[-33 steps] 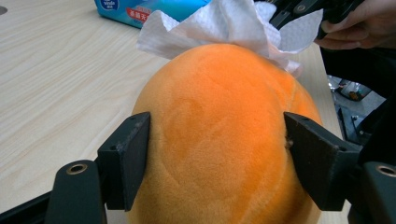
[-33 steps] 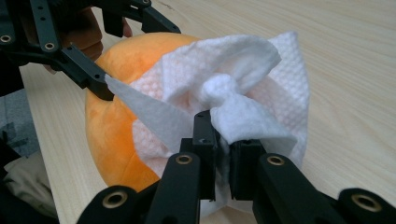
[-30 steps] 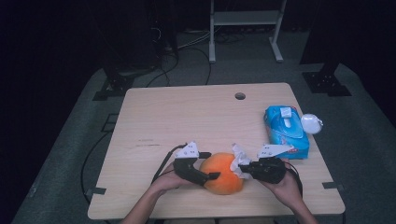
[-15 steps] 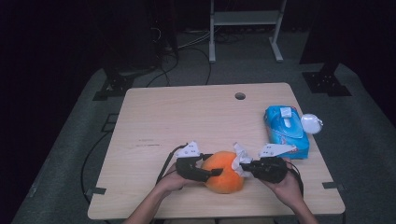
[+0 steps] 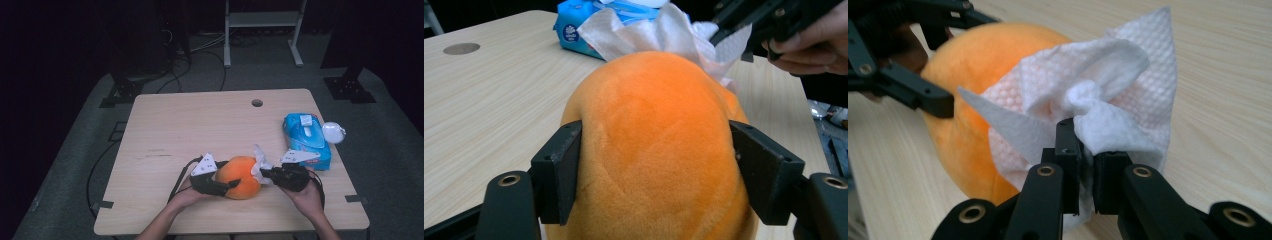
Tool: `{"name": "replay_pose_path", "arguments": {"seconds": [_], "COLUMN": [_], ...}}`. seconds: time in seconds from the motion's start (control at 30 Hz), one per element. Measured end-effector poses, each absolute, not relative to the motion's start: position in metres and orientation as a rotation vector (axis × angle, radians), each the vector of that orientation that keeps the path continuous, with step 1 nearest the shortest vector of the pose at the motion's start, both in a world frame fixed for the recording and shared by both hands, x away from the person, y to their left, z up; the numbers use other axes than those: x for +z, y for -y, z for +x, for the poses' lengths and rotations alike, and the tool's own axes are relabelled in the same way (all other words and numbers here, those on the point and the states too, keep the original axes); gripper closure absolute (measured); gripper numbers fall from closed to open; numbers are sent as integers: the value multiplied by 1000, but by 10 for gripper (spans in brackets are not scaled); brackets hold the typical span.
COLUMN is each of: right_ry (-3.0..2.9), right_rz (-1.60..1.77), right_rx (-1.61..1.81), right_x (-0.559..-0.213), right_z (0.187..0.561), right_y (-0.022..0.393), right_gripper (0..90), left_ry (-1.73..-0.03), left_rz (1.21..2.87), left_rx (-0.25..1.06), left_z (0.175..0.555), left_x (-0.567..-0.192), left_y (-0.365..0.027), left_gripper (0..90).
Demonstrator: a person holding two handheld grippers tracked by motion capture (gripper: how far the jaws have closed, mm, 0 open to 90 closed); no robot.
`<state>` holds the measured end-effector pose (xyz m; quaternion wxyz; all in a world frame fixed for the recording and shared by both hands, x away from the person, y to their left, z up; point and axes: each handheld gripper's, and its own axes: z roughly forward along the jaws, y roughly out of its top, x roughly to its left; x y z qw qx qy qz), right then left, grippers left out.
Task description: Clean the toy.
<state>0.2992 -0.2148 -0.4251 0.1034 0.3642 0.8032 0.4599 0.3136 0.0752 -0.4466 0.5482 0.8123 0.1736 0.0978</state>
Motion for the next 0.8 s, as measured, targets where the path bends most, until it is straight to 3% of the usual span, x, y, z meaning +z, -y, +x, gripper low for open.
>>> {"name": "replay_pose_path", "arguments": {"seconds": [0.13,0.37,0.57,0.8], "right_ry": [-2345,-2437,-2447,-2406], "right_rz": [1036,887,930,1000], "right_rx": [1426,1435,1449,1369], "right_x": [-418,-420,-423,-422], "right_z": [297,287,291,295], "right_y": [209,201,205,213], "right_gripper": [827,832,825,830], "left_ry": [-375,-390,-388,-381], "left_rz": [1941,1919,1971,1989], "left_rx": [216,148,118,119], "left_z": [312,320,319,317], "left_x": [-445,-434,-440,-438], "left_y": [-75,-85,-84,-84], "left_gripper": [246,98,242,248]}}
